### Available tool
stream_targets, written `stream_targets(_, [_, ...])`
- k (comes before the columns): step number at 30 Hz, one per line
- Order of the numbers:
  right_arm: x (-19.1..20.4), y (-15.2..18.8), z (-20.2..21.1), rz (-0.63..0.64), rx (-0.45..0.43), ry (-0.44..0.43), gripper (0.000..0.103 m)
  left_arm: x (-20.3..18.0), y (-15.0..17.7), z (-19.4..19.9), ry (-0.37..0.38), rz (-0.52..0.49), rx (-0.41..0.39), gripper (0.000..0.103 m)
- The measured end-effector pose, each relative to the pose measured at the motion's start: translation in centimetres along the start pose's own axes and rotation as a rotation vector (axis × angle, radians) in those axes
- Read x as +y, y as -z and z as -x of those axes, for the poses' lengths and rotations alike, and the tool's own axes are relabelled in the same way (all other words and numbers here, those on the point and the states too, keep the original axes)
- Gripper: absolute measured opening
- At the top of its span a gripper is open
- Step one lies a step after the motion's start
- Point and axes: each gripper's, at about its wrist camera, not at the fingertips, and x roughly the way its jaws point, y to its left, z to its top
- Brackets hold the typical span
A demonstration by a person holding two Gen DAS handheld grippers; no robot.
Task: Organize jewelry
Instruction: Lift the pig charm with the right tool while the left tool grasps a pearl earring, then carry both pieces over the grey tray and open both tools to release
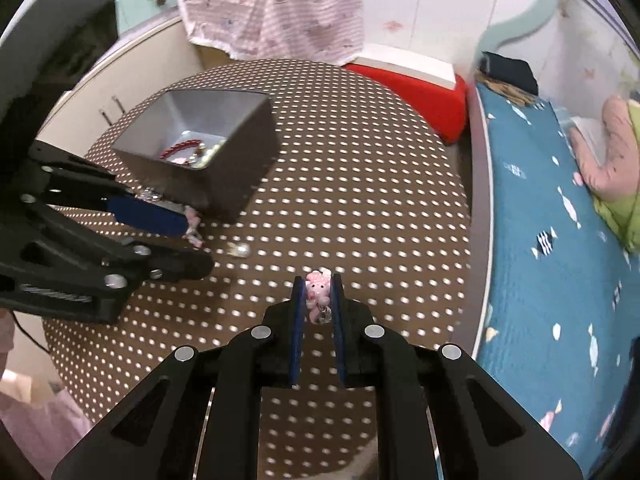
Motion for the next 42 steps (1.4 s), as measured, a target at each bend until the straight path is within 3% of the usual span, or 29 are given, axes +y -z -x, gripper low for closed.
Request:
stream_targets(5, [-1.6, 0.6, -0.8, -0.015, 0.007, -0.003, 0.013, -0.7, -1.5, -2.3, -0.042, -0.002, 0.035, 0.038])
stream_targets(8, [-1.6, 0.0, -1.2, -0.027, 0.005, 0.005, 0.013, -1.1, -1.9, -3.3, -0.077, -0.021, 0.039, 0.025])
stream_targets(9, [-1.8, -0.1, -1.3, -0.032, 0.003, 0.005, 0.013, -1.3, -2.0, -3.3, -0.087, -0.032, 0.039, 0.014])
stream_targets(12, [-1.9, -0.4, -1.5, -0.029, -0.001, 0.009, 0.013, -1.3, -2.1, -3.3, -0.088, -0.033, 0.028, 0.011])
stream_targets(23, [-1.0, -1.5, 0.3, -0.022, -0.039, 0.008, 0.013, -1.1, -1.1, 0.8, -0.065, -0.033, -0.046, 0.010])
stream_targets(31, [2.9, -4.1, 2.2, 0.042, -0.100, -0.008, 0.013, 2.3, 0.2, 6.2, -0.093, 0.027, -0.150, 0.010])
stream_targets(42, [8.7, -8.8, 2.3, 0.118, -0.144, -0.078, 0.013, 6.2, 0.2, 9.7, -0.113, 0.111, -0.211, 0.010])
